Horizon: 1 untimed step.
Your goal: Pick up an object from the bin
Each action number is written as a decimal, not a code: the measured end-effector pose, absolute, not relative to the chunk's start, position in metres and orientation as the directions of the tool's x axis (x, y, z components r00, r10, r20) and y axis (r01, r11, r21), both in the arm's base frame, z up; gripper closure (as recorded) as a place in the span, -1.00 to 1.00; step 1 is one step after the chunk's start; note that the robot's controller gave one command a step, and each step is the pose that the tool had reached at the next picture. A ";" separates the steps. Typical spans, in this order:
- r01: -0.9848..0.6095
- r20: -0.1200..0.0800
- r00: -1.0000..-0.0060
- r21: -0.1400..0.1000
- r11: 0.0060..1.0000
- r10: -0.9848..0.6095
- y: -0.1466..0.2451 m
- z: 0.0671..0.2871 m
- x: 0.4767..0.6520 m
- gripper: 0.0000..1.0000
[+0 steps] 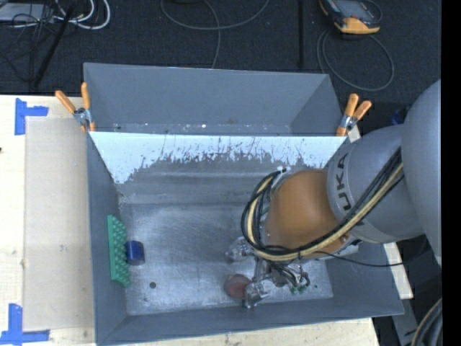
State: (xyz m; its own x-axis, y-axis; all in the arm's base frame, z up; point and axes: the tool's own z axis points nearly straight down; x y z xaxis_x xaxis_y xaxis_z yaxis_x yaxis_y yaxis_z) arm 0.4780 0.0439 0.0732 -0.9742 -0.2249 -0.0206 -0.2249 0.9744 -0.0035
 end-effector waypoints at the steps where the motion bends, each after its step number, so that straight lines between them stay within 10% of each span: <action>1: -0.226 -0.009 -0.974 -0.001 0.974 -0.226 0.044 0.073 0.474 1.00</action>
Offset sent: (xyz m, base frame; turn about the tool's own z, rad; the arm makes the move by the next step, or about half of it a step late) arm 0.0000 0.0000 0.0000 0.0000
